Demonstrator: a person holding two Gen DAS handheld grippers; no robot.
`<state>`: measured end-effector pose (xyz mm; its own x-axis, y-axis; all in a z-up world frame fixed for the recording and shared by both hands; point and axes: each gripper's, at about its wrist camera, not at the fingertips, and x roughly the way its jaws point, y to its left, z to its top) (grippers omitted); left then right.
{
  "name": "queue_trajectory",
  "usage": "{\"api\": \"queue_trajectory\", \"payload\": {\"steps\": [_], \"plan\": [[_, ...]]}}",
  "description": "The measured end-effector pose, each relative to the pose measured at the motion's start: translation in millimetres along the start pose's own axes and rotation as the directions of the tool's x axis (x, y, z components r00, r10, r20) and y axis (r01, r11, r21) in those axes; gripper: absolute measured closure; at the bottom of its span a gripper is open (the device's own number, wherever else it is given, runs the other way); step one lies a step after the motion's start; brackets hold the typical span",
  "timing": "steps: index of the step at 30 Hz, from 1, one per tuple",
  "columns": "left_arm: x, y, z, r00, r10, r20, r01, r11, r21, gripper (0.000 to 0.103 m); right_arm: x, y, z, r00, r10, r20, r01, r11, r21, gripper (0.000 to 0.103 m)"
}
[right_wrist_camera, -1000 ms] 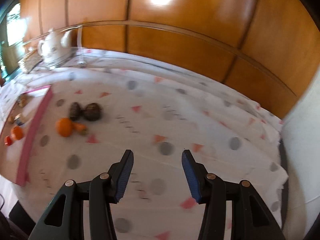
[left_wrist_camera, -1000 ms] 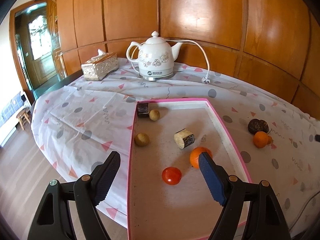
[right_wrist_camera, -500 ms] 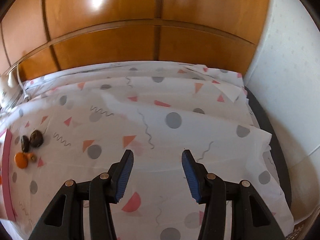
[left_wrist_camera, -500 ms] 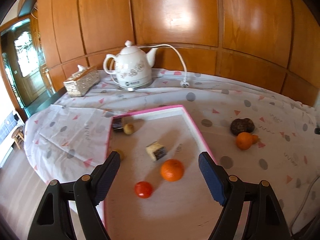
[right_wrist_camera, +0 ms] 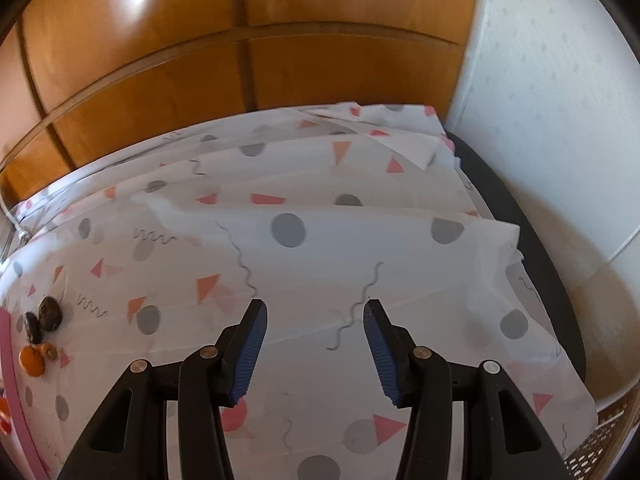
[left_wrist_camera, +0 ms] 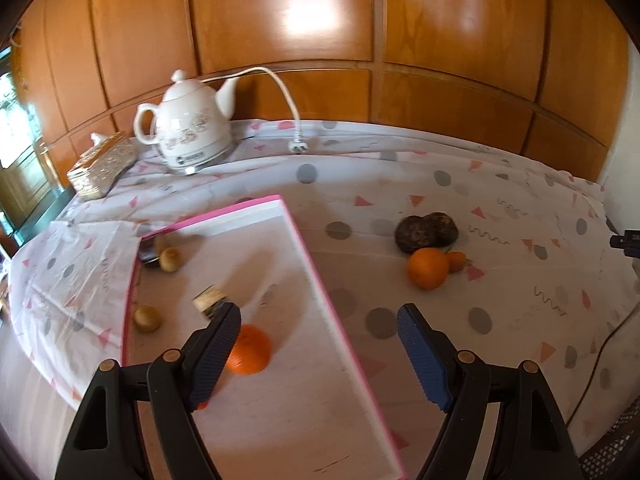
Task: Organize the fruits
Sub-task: 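Reach the left gripper to the second orange and grasp it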
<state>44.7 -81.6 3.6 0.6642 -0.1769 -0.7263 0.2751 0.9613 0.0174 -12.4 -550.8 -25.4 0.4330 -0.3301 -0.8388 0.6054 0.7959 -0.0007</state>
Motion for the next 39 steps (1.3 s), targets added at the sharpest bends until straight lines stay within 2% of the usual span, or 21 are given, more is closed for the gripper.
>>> {"api": "queue_trajectory", "payload": {"steps": [5, 9, 11, 15, 18, 28, 30, 32, 37, 38, 39], "plan": [[16, -17, 11, 0.998, -0.047, -0.035, 0.048, 0.999, 0.013, 0.025, 9, -26, 1, 0.998, -0.039, -0.050, 0.044, 0.992, 0.116, 0.052], [30, -27, 17, 0.995, -0.078, -0.066, 0.079, 0.997, 0.009, 0.034, 15, -48, -2, 0.996, 0.007, -0.092, 0.015, 0.971, 0.239, 0.052], [37, -34, 20, 0.992, -0.093, -0.081, 0.095, 0.995, 0.014, 0.039, 16, -53, -2, 0.995, 0.009, -0.095, 0.017, 0.964, 0.265, 0.052], [50, -46, 25, 0.985, -0.129, -0.113, 0.132, 0.991, 0.024, 0.048, 17, -57, 0, 0.996, 0.007, -0.092, 0.019, 0.961, 0.276, 0.052], [62, -53, 28, 0.978, -0.154, -0.143, 0.157, 0.987, 0.012, 0.049, 19, -61, 1, 0.995, 0.010, -0.095, 0.018, 0.956, 0.292, 0.052], [100, -64, 38, 0.959, -0.191, -0.207, 0.182, 0.981, -0.064, 0.049, 25, -59, 3, 0.993, 0.025, -0.113, 0.008, 0.959, 0.284, 0.052], [109, -66, 38, 0.951, -0.208, -0.228, 0.196, 0.978, -0.074, 0.045, 26, -58, 3, 0.993, 0.030, -0.116, 0.003, 0.960, 0.280, 0.052], [114, -67, 38, 0.950, -0.211, -0.229, 0.196, 0.977, -0.087, 0.041, 27, -56, 3, 0.992, 0.032, -0.120, 0.002, 0.962, 0.272, 0.052], [124, -68, 39, 0.950, -0.210, -0.232, 0.191, 0.976, -0.102, 0.041, 30, -53, 3, 0.991, 0.035, -0.132, 0.000, 0.966, 0.257, 0.052], [128, -68, 38, 0.947, -0.214, -0.238, 0.194, 0.975, -0.106, 0.044, 30, -53, 3, 0.991, 0.034, -0.133, 0.001, 0.967, 0.255, 0.052], [131, -68, 37, 0.944, -0.224, -0.243, 0.203, 0.973, -0.108, 0.057, 30, -52, 3, 0.991, 0.033, -0.133, 0.002, 0.967, 0.253, 0.052]]}}
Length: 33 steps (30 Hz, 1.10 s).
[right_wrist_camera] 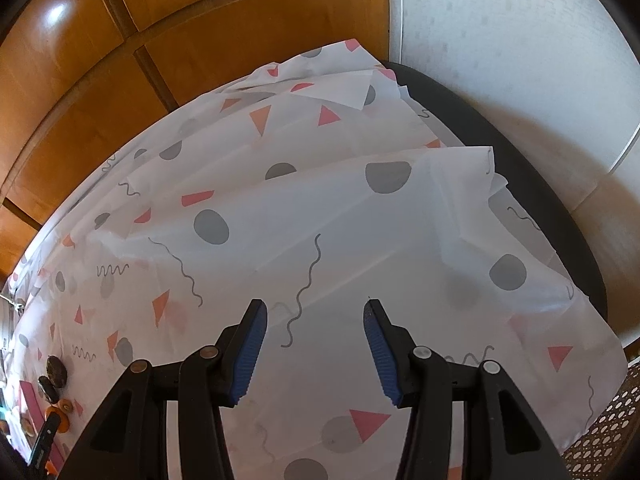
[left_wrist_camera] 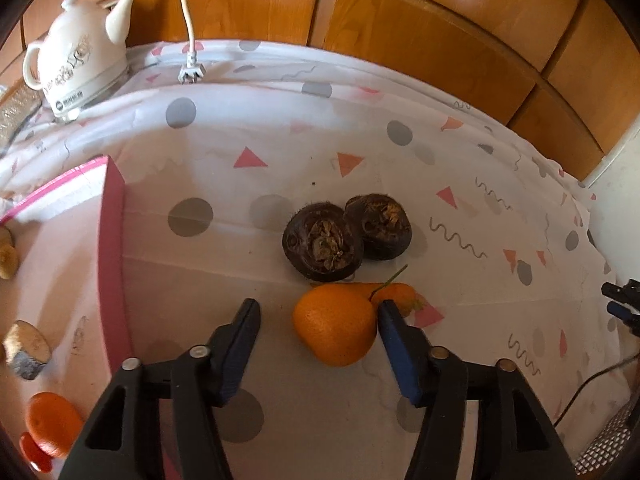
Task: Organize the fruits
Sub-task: 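Reach the left gripper to the second orange and grasp it, then carry the second orange into the pink tray and release it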
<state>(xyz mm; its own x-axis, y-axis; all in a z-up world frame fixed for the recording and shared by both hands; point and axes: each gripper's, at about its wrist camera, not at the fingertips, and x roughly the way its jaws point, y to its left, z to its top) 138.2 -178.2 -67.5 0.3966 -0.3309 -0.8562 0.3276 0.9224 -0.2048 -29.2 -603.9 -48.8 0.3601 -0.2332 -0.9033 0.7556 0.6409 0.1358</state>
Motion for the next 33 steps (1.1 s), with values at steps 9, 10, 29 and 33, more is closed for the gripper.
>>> {"api": "queue_trajectory", "payload": {"steps": [9, 10, 29, 33], "plan": [[-19, 3, -14, 0.999, -0.020, 0.030, 0.019, 1.000, 0.017, 0.065, 3, 0, 1, 1.000, -0.012, -0.006, 0.012, 1.000, -0.002, 0.052], [-22, 5, -16, 0.999, -0.020, 0.030, 0.020, 1.000, 0.013, 0.065, 3, 0, 1, 1.000, -0.013, -0.007, 0.013, 1.000, -0.003, 0.052], [-90, 56, -30, 0.988, 0.028, 0.149, -0.012, 0.994, -0.106, 0.065, 4, -7, -1, 0.998, -0.054, -0.013, 0.054, 0.998, 0.022, 0.052], [-103, 71, -31, 0.984, 0.051, 0.173, -0.026, 0.989, -0.143, 0.065, 6, -3, -2, 0.999, -0.040, -0.023, 0.040, 0.999, 0.002, 0.052]]}}
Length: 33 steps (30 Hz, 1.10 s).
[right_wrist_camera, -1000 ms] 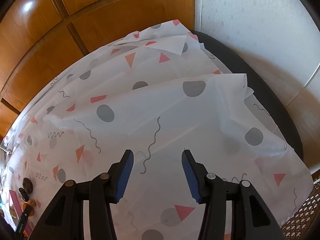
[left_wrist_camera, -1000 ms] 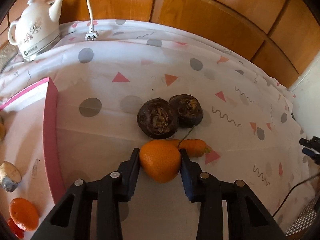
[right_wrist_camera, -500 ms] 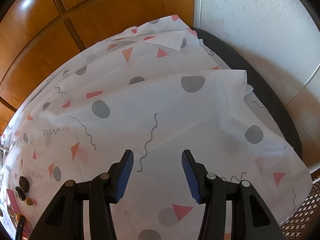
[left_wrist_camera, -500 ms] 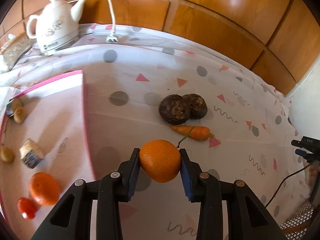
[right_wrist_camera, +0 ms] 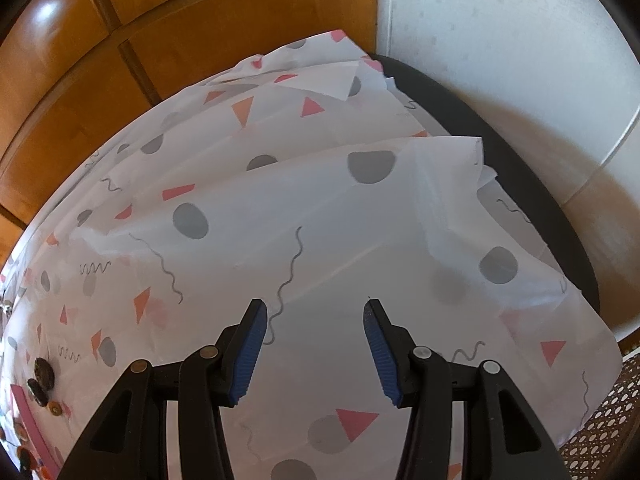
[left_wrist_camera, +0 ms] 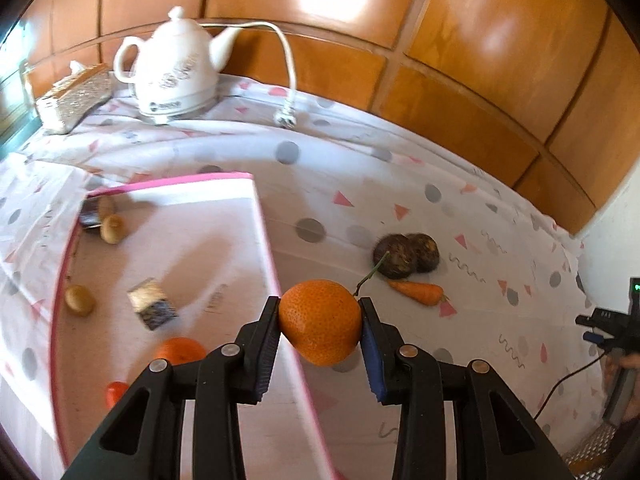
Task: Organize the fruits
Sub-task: 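Carry the second orange into the pink tray and release it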
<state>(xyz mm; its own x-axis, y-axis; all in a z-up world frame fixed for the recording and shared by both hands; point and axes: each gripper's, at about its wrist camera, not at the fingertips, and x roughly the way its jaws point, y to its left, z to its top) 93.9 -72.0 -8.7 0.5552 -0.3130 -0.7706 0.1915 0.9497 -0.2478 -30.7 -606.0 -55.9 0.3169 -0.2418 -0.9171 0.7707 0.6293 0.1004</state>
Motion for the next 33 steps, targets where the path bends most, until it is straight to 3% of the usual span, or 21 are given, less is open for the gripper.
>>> {"api": "queue_trajectory", "payload": {"steps": [9, 25, 33], "plan": [[-23, 46, 1, 0.997, 0.061, 0.042, -0.058, 0.995, -0.084, 0.065, 2, 21, -6, 0.999, 0.031, -0.010, -0.032, 0.994, -0.101, 0.052], [-56, 124, -21, 0.983, 0.177, 0.046, -0.165, 0.967, -0.192, 0.065, 3, 27, -9, 1.000, 0.003, -0.008, -0.004, 0.991, -0.133, 0.052], [-61, 144, -41, 0.990, 0.142, -0.006, -0.141, 0.975, -0.169, 0.065, 2, 33, -11, 1.000, 0.011, 0.001, -0.010, 0.986, -0.165, 0.052]]}}
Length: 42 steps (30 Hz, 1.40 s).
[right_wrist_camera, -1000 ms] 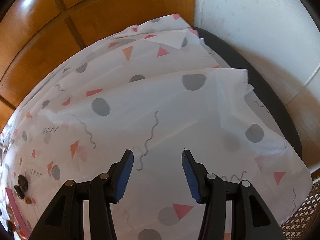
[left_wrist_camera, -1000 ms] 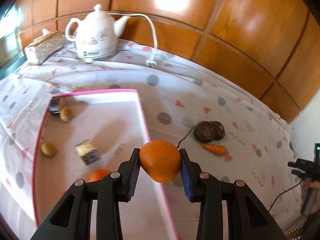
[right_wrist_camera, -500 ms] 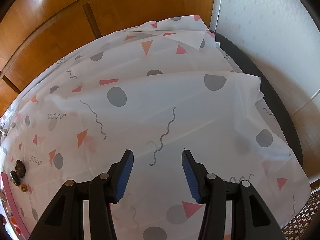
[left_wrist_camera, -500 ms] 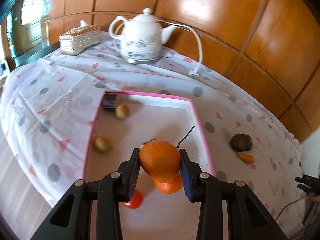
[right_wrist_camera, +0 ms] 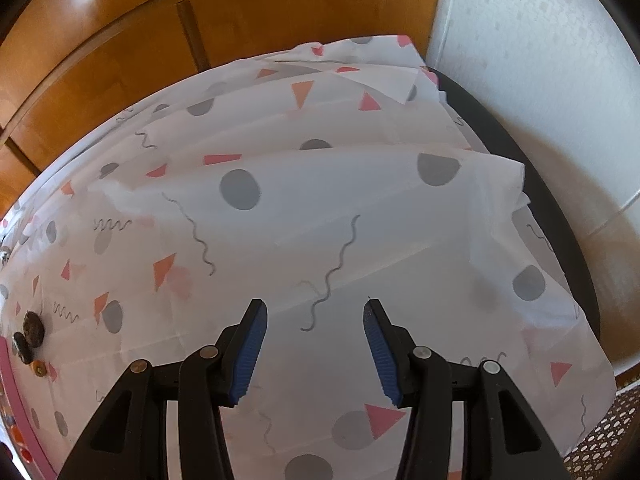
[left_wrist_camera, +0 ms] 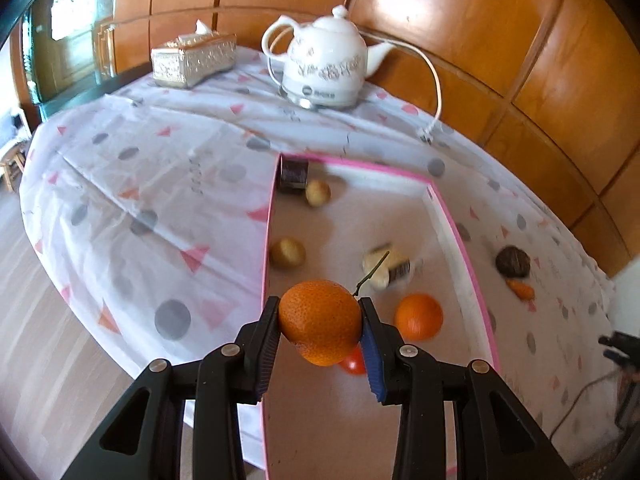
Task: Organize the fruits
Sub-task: 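Carry the second orange into the pink tray and release it, then reach the right gripper to a dark round fruit and grasp it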
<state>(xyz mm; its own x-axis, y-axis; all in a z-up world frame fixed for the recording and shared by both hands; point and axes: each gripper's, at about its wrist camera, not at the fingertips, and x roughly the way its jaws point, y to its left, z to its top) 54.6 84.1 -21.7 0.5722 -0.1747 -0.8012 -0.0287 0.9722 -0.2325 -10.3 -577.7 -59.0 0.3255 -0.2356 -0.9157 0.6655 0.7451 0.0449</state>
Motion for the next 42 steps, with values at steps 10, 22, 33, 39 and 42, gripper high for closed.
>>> {"api": "queue_trajectory", "payload": {"steps": [10, 22, 33, 39, 42], "plan": [[19, -8, -23, 0.995, -0.055, -0.079, 0.058, 0.998, 0.029, 0.063, -3, 27, -6, 0.999, 0.033, 0.025, -0.029, 0.992, -0.125, 0.052], [16, -17, -24, 0.998, -0.038, -0.044, 0.041, 0.997, 0.068, 0.053, -15, 75, -21, 0.978, 0.207, 0.023, -0.189, 0.927, -0.325, 0.052], [6, -27, -23, 1.000, -0.011, 0.010, 0.010, 0.991, 0.132, 0.048, -21, 154, -46, 0.942, 0.327, -0.076, -0.318, 0.799, -0.510, 0.052], [0, -30, -22, 0.999, -0.004, 0.039, -0.003, 0.986, 0.165, 0.043, -22, 220, -53, 0.920, 0.375, -0.113, -0.366, 0.722, -0.587, 0.052], [-2, -27, -22, 0.999, -0.004, 0.047, -0.004, 0.987, 0.158, 0.042, -20, 252, -56, 0.918, 0.375, -0.128, -0.367, 0.683, -0.631, 0.052]]}}
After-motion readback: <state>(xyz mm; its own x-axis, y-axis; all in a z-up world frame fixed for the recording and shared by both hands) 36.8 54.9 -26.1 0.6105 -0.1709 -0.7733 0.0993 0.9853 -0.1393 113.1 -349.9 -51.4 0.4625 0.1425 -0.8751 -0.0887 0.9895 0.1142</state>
